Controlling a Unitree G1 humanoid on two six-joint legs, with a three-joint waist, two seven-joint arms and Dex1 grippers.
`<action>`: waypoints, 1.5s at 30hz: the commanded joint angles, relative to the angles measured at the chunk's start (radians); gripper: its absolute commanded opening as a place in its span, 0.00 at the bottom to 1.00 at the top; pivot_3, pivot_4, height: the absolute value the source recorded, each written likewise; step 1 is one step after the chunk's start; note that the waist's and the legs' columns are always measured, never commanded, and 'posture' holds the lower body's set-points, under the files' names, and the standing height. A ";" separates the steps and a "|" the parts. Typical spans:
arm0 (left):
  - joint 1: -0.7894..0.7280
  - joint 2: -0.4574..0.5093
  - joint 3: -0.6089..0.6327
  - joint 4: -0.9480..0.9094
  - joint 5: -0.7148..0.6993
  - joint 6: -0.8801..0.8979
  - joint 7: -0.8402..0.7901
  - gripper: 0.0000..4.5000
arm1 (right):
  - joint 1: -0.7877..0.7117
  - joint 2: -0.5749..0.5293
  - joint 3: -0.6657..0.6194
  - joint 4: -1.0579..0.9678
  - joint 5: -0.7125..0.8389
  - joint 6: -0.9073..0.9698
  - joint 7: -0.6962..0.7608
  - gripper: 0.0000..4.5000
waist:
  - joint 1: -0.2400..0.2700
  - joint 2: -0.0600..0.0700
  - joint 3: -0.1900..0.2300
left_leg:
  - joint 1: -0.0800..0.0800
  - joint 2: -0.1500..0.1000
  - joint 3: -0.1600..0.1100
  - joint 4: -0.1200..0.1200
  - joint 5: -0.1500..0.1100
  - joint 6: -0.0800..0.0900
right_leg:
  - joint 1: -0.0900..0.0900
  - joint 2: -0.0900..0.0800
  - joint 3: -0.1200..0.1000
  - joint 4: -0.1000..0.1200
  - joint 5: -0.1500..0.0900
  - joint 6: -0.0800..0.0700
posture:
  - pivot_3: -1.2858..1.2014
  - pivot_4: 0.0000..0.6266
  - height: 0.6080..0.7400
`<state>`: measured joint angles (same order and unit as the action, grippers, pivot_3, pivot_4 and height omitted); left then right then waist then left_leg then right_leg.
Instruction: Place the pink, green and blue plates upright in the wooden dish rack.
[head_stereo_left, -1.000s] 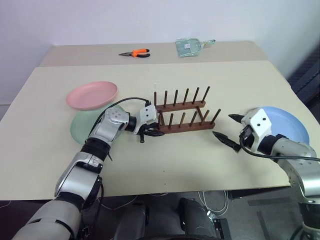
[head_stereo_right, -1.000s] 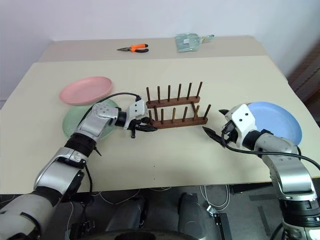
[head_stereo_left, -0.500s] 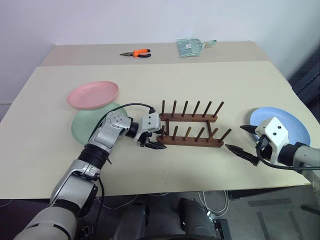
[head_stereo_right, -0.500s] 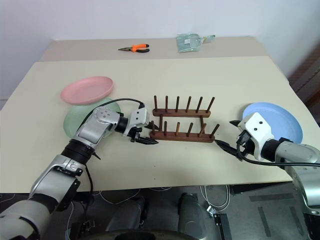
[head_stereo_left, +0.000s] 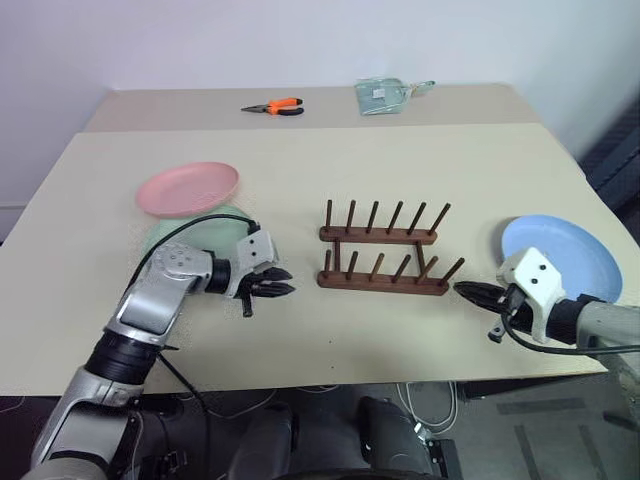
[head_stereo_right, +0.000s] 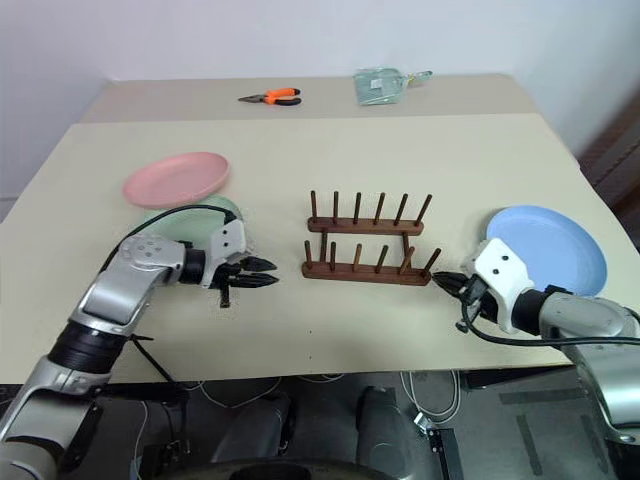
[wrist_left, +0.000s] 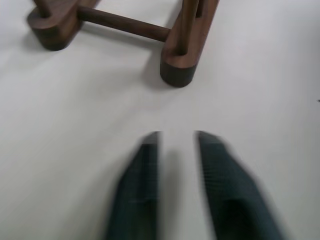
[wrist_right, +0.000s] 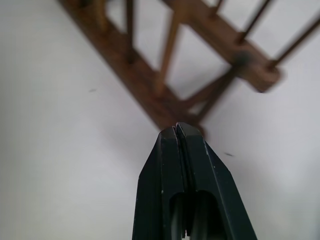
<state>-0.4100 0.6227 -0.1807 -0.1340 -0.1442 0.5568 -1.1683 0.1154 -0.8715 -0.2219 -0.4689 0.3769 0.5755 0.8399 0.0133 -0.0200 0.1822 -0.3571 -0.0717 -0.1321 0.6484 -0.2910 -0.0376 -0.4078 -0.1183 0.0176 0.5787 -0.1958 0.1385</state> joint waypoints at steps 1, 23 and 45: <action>0.025 -0.011 -0.043 -0.128 -0.012 0.039 0.044 0.01 | -0.015 0.002 0.065 -0.002 -0.024 0.000 -0.003 0.00 | 0.001 0.000 0.000 | 0.000 0.000 0.000 0.000 0.000 0.000 | 0.000 0.000 0.000 0.000 0.000 0.000 | 0.52 0.24 1.00; -0.016 -0.328 -0.191 0.032 0.191 0.073 0.610 0.01 | -0.323 0.188 0.290 0.350 -0.307 -0.146 -0.223 0.00 | -0.001 0.000 -0.001 | 0.002 -0.001 0.000 0.001 0.000 0.000 | 0.001 0.000 0.000 0.001 0.002 0.002 | 0.52 0.24 1.00; -0.327 -0.581 0.869 -0.158 -0.412 0.287 1.326 0.74 | -0.423 0.146 0.283 0.092 -0.022 -0.030 0.054 0.82 | -0.013 -0.004 0.000 | 0.001 -0.001 -0.004 0.002 0.001 -0.002 | 0.003 0.001 -0.003 0.000 0.002 0.003 | 0.52 0.24 1.00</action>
<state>-0.7064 0.1001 0.5714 -0.2493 -0.4566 0.8276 -0.0292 -0.2848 -0.7320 0.0504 -0.3822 0.3648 0.5733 0.8911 -0.0001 -0.0239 0.1824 -0.3563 -0.0731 -0.1364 0.6497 -0.2902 -0.0393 -0.4051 -0.1178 0.0145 0.5779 -0.1935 0.1414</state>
